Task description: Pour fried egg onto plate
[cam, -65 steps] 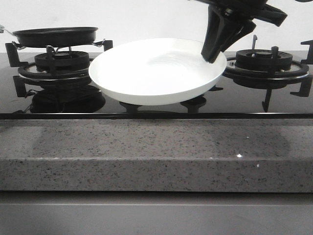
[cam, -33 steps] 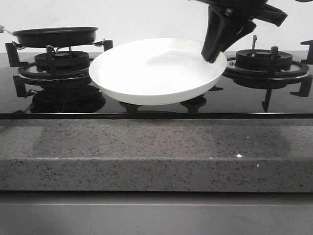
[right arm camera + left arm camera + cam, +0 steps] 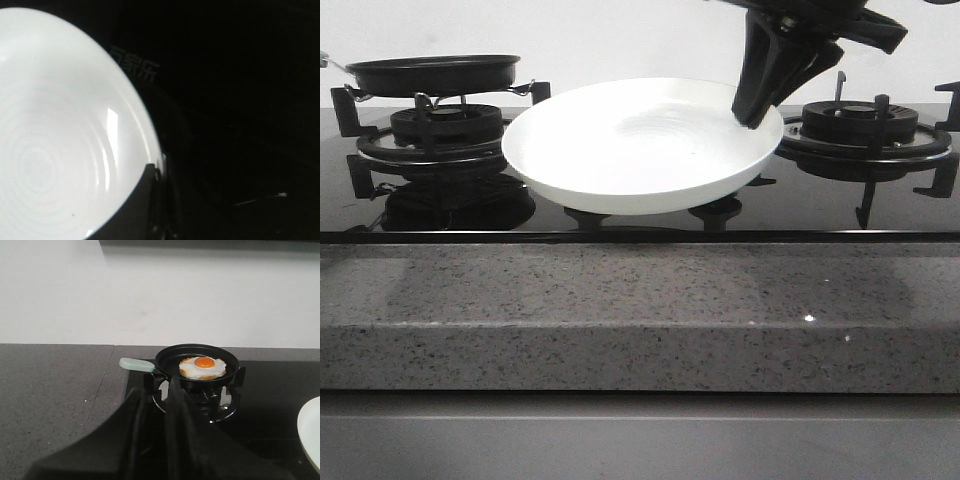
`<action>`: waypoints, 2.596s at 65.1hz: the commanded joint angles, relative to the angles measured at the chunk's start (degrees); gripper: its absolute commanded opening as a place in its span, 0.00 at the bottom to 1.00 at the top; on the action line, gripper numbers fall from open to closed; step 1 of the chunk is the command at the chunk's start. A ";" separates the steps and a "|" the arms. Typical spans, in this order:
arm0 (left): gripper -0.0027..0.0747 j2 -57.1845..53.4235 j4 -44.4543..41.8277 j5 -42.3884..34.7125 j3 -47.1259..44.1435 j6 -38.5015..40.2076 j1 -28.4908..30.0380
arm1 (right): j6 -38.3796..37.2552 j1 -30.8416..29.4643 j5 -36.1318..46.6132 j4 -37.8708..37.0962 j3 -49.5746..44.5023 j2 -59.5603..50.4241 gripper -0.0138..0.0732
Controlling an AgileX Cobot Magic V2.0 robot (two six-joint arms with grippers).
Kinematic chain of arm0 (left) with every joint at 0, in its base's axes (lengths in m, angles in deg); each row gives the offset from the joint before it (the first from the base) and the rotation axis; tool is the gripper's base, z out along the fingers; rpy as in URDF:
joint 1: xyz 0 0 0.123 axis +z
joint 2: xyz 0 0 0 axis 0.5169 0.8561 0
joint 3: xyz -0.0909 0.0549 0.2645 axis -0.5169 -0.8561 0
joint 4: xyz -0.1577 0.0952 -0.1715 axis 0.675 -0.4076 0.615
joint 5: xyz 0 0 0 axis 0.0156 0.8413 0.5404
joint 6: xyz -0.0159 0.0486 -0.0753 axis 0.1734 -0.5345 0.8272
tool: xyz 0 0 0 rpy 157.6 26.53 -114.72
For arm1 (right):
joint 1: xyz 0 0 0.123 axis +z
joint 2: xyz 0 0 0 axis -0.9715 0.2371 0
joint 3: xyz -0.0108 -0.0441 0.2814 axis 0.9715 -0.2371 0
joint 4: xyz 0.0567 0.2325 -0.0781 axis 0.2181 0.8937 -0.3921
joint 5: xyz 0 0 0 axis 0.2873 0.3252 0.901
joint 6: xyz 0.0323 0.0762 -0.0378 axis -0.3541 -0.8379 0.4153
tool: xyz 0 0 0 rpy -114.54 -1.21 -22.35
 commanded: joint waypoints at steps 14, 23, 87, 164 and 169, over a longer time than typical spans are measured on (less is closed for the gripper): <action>0.50 1.47 1.63 -5.14 1.50 0.44 -0.26 | 0.51 -0.19 2.46 0.38 1.44 -2.46 0.08; 0.80 4.12 2.08 -4.40 1.79 0.54 -0.26 | 0.51 -0.19 2.46 0.38 1.44 -2.46 0.08; 0.82 58.49 52.98 28.07 34.57 -23.62 21.98 | 0.51 -0.19 2.40 0.38 1.44 -2.46 0.08; 0.74 86.08 87.70 40.48 45.35 -25.64 25.68 | 0.51 -0.19 2.35 0.38 1.44 -2.46 0.08; 0.68 86.08 87.82 40.48 45.35 -25.64 25.68 | 0.51 -0.19 2.35 0.38 1.44 -2.46 0.08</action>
